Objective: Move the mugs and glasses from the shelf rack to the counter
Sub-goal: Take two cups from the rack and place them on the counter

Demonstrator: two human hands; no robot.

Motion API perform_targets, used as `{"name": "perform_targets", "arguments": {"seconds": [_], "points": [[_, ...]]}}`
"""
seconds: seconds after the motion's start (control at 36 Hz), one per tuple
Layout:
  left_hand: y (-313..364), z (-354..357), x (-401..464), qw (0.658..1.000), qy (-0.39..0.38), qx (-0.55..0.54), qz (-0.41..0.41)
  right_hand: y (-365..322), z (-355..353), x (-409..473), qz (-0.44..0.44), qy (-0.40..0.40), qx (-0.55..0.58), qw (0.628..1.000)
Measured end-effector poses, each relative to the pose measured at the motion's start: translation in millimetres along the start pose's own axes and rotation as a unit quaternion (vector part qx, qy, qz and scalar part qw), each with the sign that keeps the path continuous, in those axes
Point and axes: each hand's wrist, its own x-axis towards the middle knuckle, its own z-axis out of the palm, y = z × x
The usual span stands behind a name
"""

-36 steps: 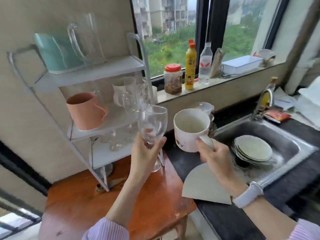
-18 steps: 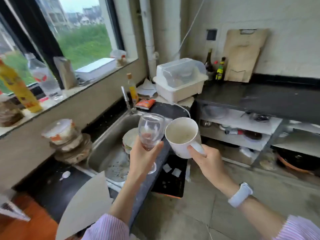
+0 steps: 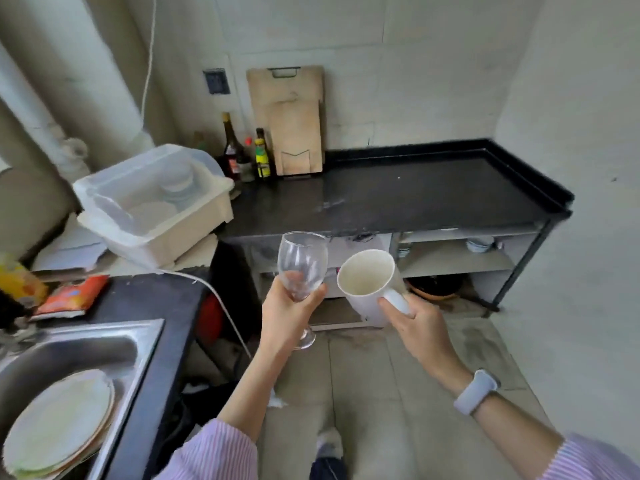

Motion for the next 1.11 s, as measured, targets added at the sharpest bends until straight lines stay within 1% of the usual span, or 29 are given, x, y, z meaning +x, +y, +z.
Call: {"name": "perform_targets", "arguments": {"seconds": [0.17, 0.39, 0.53, 0.58, 0.67, 0.81, 0.97, 1.11], "points": [[-7, 55, 112, 0.999, -0.029, -0.016, 0.005, 39, 10, 103, 0.000, 0.034, -0.044, 0.998], [-1, 107, 279, 0.998, -0.056, -0.013, -0.015, 70, 31, 257, 0.040, 0.021, -0.075, 0.996], [6, 149, 358, 0.996, -0.076, 0.000, -0.038, 89, 30, 331, 0.060, 0.008, -0.057, 0.997], [6, 168, 387, 0.995, -0.088, -0.005, -0.052, 101, 31, 360, 0.067, 0.015, -0.053, 0.996], [3, 200, 429, 0.993, -0.095, -0.010, -0.068, 123, 34, 405, 0.087, 0.000, -0.060, 0.994], [-5, 259, 505, 0.993, -0.083, -0.014, -0.088, 172, 40, 491, 0.100, 0.012, -0.050, 0.994], [-18, 332, 613, 0.995, -0.036, 0.001, -0.096, 241, 53, 614, 0.124, -0.011, -0.035, 0.992], [-27, 385, 694, 0.994, -0.016, 0.013, -0.111, 285, 64, 703, 0.128, -0.029, -0.023, 0.991]]}}
